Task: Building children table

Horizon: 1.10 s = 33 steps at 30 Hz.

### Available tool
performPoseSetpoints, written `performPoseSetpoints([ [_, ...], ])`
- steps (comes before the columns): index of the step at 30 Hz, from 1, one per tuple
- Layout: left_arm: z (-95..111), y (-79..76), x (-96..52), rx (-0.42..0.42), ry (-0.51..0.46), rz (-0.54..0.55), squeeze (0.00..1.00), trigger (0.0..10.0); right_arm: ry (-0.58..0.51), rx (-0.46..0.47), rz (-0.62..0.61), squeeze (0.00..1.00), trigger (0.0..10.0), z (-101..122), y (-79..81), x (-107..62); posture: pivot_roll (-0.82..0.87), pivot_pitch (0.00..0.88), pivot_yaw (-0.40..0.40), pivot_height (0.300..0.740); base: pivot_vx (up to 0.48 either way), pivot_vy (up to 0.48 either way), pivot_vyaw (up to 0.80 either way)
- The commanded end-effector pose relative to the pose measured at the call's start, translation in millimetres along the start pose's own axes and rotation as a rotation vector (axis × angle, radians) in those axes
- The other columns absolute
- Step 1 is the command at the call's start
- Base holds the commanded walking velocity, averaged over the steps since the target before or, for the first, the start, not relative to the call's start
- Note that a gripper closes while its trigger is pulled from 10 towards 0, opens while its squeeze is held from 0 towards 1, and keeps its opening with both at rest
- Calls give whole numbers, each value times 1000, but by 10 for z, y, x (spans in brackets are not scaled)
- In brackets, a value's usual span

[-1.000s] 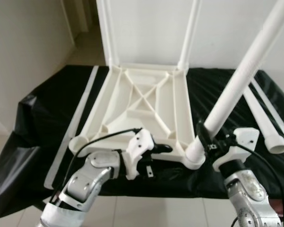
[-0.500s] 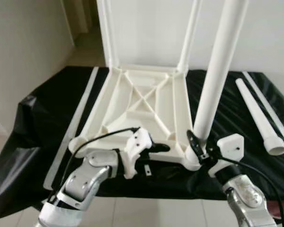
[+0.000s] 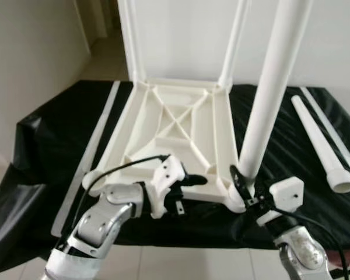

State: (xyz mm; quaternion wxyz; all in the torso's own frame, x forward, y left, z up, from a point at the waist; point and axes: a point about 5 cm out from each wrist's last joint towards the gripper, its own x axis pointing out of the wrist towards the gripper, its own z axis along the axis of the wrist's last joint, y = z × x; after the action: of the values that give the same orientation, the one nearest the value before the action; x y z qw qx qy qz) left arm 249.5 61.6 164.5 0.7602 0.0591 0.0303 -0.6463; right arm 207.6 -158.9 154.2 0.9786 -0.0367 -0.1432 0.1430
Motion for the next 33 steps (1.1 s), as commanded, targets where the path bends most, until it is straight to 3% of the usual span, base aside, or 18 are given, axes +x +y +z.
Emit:
performPoseSetpoints([
  [1, 19, 29, -20, 1, 0, 43, 0, 10000, 92, 81, -30, 0, 10000, -174, 4, -72, -16, 23, 7, 740, 0, 0, 0],
  [5, 24, 32, -19, 2, 2, 42, 0, 10000, 100, 135, -87, 0, 10000, -214, -36, -103, -15, 24, 8, 740, 0, 0, 0],
  [20, 23, 37, -29, -1, 8, 45, 0, 10000, 136, 179, -88, 0, 10000, -294, -17, -112, -15, 25, 8, 740, 0, 0, 0],
  [22, 22, 31, -29, -2, 8, 44, 0, 10000, 136, 78, -59, 0, 10000, -270, -7, -90, -15, 24, 6, 740, 0, 0, 0],
  [23, 22, 31, -29, -2, 8, 44, 0, 10000, 136, 78, -59, 0, 10000, -270, -7, -90, -15, 24, 6, 740, 0, 0, 0],
  [27, 22, 28, -26, -4, 6, 43, 0, 10000, 94, -70, 23, 0, 10000, -194, 48, -49, -16, 22, 4, 740, 0, 0, 0],
  [33, 24, 30, -25, -1, 5, 43, 0, 10000, 77, -118, 94, 0, 10000, -167, 124, -34, -17, 19, 3, 740, 0, 0, 0],
])
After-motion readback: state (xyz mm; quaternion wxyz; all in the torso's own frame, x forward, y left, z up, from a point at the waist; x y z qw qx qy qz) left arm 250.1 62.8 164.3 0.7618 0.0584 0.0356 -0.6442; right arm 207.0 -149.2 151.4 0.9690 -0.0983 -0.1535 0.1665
